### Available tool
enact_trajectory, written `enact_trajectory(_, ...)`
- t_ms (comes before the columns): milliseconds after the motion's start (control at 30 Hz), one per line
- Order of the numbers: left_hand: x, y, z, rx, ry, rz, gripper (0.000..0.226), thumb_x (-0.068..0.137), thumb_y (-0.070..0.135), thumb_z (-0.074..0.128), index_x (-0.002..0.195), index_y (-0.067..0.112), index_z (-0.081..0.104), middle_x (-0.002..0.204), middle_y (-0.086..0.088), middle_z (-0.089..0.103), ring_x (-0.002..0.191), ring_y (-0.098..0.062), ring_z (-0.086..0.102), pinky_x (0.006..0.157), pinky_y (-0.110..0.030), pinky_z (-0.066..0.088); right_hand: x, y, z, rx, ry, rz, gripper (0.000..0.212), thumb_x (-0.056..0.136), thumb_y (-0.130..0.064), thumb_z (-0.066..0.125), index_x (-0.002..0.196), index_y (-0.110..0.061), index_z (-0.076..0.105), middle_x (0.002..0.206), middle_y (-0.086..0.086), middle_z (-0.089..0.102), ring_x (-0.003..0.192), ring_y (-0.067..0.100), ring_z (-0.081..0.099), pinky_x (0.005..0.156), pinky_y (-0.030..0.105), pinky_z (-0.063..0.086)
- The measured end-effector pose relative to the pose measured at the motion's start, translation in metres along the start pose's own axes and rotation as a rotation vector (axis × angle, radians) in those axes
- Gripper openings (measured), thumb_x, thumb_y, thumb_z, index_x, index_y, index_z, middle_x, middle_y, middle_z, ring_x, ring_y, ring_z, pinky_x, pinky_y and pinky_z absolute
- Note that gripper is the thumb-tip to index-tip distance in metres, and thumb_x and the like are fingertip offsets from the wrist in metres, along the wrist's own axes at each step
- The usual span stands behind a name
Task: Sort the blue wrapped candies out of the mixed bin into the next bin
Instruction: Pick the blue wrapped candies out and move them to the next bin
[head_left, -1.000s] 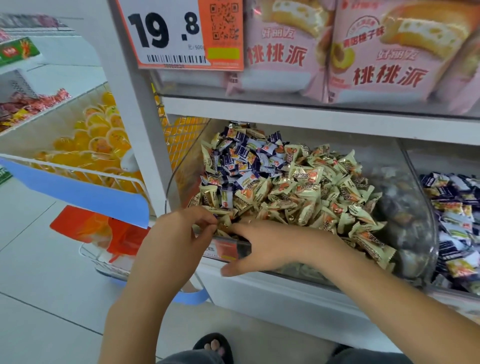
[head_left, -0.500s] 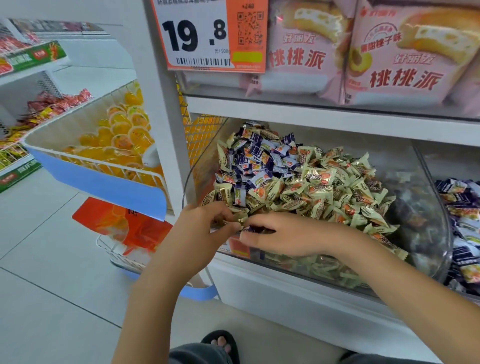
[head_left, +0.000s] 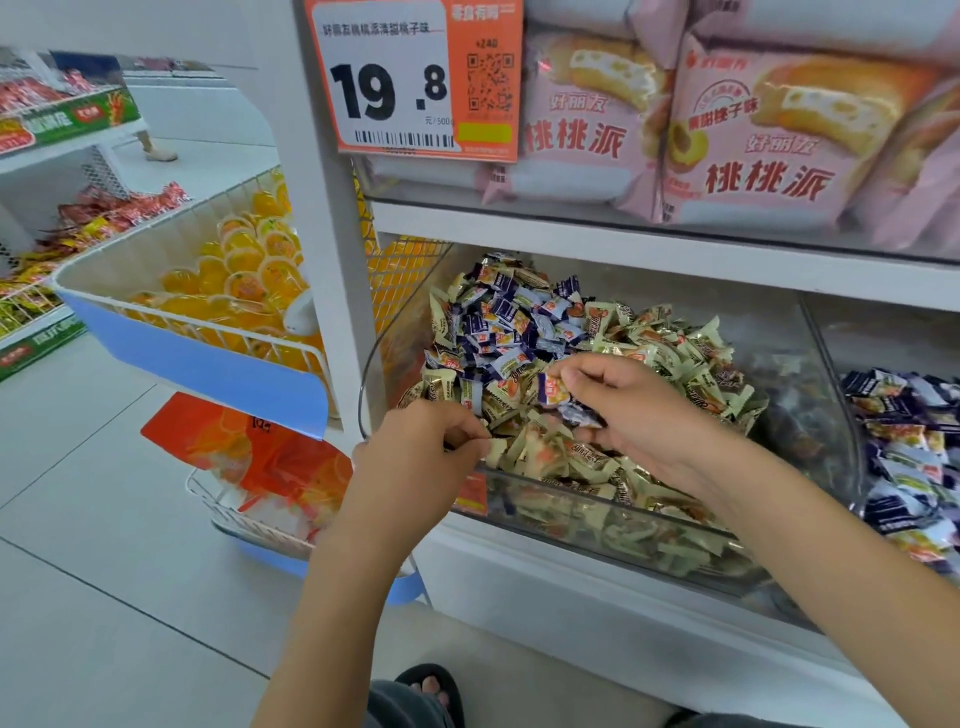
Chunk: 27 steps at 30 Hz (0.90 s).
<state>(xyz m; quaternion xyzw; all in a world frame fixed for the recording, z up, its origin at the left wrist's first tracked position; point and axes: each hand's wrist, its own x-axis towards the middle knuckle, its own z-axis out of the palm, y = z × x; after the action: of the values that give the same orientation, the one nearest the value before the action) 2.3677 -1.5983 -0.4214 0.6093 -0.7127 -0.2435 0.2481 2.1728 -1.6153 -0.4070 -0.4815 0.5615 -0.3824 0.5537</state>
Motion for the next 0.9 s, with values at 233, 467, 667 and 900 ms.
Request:
enact_trajectory(233,-0.002,0.012,0.007,-0.055,0.008,-0.023,0.010,0.079,0.034,0.071,0.071,0.039,0.067,0.070,0.020,0.065,0.080,-0.008,0.063,0.086,-0.044,0.049,-0.014,-0.011,-0.016,-0.136,0.106,-0.096,0.022,0.099,-0.020,0.045,0.098,-0.027,0.065,0.122,-0.004,0.058,0.078,0.010,0.062,0.070,0.026,0.049)
enact_trajectory(467,-0.007,0.013,0.002,-0.060,-0.119,0.091,0.004,0.086,0.026,0.065,0.085,0.027,0.069,0.085,0.019,0.064,0.080,0.005,0.057,0.069,-0.012,0.044,-0.064,-0.021,-0.068,-0.521,0.443,-0.391,0.026,0.098,-0.015,0.047,0.090,-0.027,0.068,0.080,-0.025,0.062,0.061,-0.002,0.057,0.059,0.009,0.041)
enact_trajectory(667,-0.014,0.004,-0.009,0.029,0.108,0.053,0.010,0.086,0.018,0.062,0.085,0.024,0.070,0.077,0.016,0.062,0.073,-0.008,0.059,0.065,-0.027,0.047,-0.079,0.002,-0.117,-0.767,0.800,-0.273,0.026,0.099,-0.011,0.043,0.103,-0.010,0.068,0.097,0.010,0.068,0.065,0.024,0.054,0.055,0.031,0.037)
enact_trajectory(900,-0.020,0.003,-0.017,-0.084,0.217,0.018,0.012,0.088,0.017,0.061,0.082,0.024,0.069,0.075,0.015,0.062,0.072,-0.011,0.061,0.069,-0.032,0.053,-0.063,-0.008,-0.095,-0.924,0.862,-0.287,0.032,0.085,0.003,0.049,0.103,-0.016,0.067,0.078,0.010,0.062,0.068,0.031,0.055,0.076,0.039,0.048)
